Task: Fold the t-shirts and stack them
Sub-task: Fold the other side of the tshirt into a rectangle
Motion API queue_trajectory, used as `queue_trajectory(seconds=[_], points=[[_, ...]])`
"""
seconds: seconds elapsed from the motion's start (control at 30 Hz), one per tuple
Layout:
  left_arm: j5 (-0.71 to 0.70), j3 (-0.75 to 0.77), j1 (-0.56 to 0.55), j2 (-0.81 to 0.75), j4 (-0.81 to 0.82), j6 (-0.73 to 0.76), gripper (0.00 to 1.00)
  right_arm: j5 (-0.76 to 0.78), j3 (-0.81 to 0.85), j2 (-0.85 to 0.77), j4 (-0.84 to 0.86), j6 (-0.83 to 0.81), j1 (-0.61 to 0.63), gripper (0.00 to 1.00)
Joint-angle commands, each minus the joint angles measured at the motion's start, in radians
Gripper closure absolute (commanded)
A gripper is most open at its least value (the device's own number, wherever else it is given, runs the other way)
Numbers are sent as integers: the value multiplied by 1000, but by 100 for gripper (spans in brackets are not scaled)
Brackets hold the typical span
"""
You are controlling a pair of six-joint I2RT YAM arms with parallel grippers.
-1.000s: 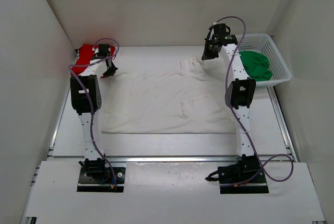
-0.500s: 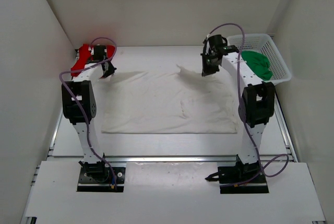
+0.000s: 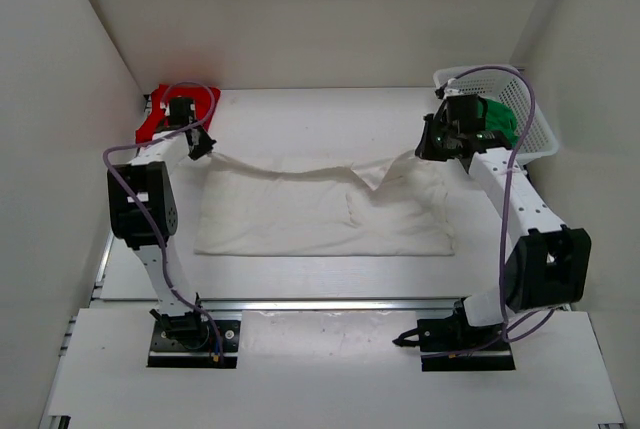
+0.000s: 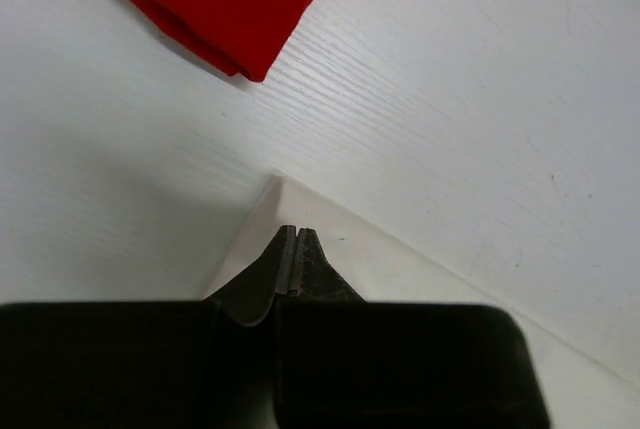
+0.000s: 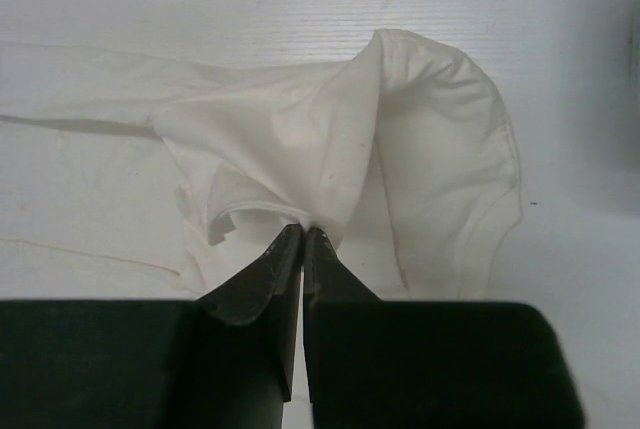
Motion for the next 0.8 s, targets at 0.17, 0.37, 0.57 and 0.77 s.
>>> queue_trajectory(seconds=[0.17,0.37,0.57,0.77], points=[[18,-145,10,-257,86,-15,100,-6,-123,-198,53,24,15,100],[53,-290,53,-365,112,-36,100,9,-260,-366,12,30,32,100],[55,-423,78,-467,105,-35,100,17,-393,-477,-20,64,40,100],[-15,-521,41,-483,40,-16,97,109,-557,-486,-39,154,60,100]])
